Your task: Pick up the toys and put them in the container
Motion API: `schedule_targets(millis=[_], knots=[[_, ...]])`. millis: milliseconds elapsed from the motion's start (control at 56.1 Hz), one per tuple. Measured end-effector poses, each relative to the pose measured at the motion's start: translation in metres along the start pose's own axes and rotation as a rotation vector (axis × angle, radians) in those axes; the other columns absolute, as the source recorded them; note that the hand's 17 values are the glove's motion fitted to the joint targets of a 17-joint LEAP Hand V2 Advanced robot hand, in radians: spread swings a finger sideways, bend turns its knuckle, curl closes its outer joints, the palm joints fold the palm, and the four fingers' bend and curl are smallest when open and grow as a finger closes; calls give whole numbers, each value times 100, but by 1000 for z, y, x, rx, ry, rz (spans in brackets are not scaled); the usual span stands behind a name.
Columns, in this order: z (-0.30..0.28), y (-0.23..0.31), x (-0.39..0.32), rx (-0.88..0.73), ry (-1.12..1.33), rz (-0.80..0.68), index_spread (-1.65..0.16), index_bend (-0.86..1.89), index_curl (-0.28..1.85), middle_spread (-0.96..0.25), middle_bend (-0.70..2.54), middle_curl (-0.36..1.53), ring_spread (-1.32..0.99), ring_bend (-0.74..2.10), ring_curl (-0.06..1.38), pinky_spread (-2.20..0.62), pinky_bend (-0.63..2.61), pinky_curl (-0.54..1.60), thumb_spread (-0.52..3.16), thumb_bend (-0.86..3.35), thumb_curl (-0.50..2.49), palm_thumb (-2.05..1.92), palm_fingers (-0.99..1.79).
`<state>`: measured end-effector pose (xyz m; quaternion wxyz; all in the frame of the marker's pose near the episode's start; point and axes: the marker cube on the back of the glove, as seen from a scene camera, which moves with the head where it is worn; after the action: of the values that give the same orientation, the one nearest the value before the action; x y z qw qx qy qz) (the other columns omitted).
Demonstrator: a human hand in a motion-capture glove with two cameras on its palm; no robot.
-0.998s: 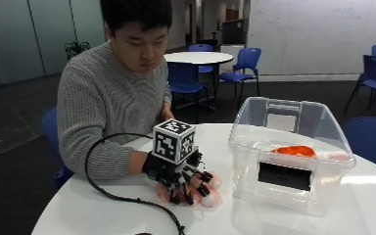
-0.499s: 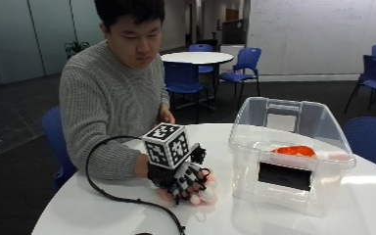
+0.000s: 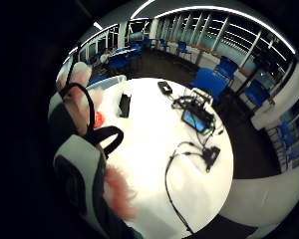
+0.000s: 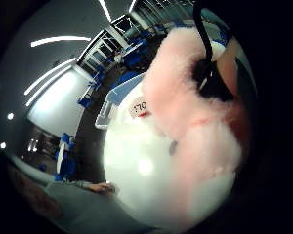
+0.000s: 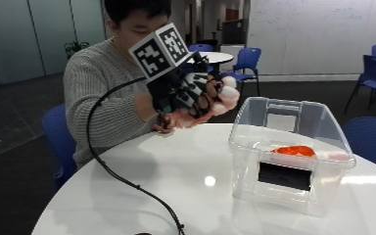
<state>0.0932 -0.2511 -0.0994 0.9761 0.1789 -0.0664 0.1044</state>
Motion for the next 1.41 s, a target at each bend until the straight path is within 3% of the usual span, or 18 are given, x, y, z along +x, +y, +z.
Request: schedule_targets(millis=[107, 196, 267, 410, 695, 784, 820, 855, 891, 998, 1158, 1283, 1408], knots=[[23, -27, -16, -40, -35, -10, -44, 51, 42, -28, 71, 58, -44, 115, 56, -45, 97, 42, 37, 13, 108, 70, 102], [41, -74, -21, -131, -225, 80, -44, 49, 44, -28, 70, 59, -44, 114, 57, -45, 96, 43, 33, 13, 112, 70, 101], [73, -97, -58, -175, -235, 58, -44, 47, 46, -29, 70, 60, -44, 113, 57, -45, 97, 44, 31, 12, 114, 70, 100], [143, -93, -174, -221, -93, -185, -46, 42, 50, -30, 68, 61, -44, 113, 58, -45, 97, 45, 27, 11, 118, 69, 97], [182, -89, -214, -342, -57, -253, -48, 31, 57, -30, 64, 64, -45, 109, 59, -44, 96, 45, 26, 8, 124, 68, 92], [191, -77, -212, -523, 4, -264, -46, 9, 55, -31, 53, 63, -42, 105, 58, -44, 112, 48, 45, 1, 119, 57, 68], [193, -73, -211, -557, 25, -269, -45, 11, 53, -29, 47, 61, -39, 91, 55, -37, 114, 49, 62, -8, 112, 40, 38], [194, -70, -210, -565, 35, -277, -44, 13, 54, -26, 36, 58, -33, 79, 55, -29, 122, 54, 73, -11, 105, 28, 4], [193, -67, -208, -561, 34, -282, -43, 16, 54, -25, 31, 56, -27, 69, 52, -22, 125, 54, 81, -11, 98, 20, -7], [186, -63, -202, -546, -1, -276, -42, 17, 49, -21, 20, 49, -19, 53, 39, -10, 122, 47, 99, -6, 82, 7, -6], [151, -42, -182, -490, -42, -294, -41, 16, 45, -18, 18, 46, -12, 49, 36, -1, 116, 42, 114, -4, 65, -2, -8], [90, -5, -127, -416, -159, -282, -40, 17, 43, -16, 17, 43, -9, 43, 34, 3, 109, 39, 120, -5, 54, -6, -11], [53, 68, -83, -337, -70, -316, -39, 17, 42, -15, 17, 41, -7, 37, 32, 5, 103, 37, 123, -5, 46, -6, -9]])
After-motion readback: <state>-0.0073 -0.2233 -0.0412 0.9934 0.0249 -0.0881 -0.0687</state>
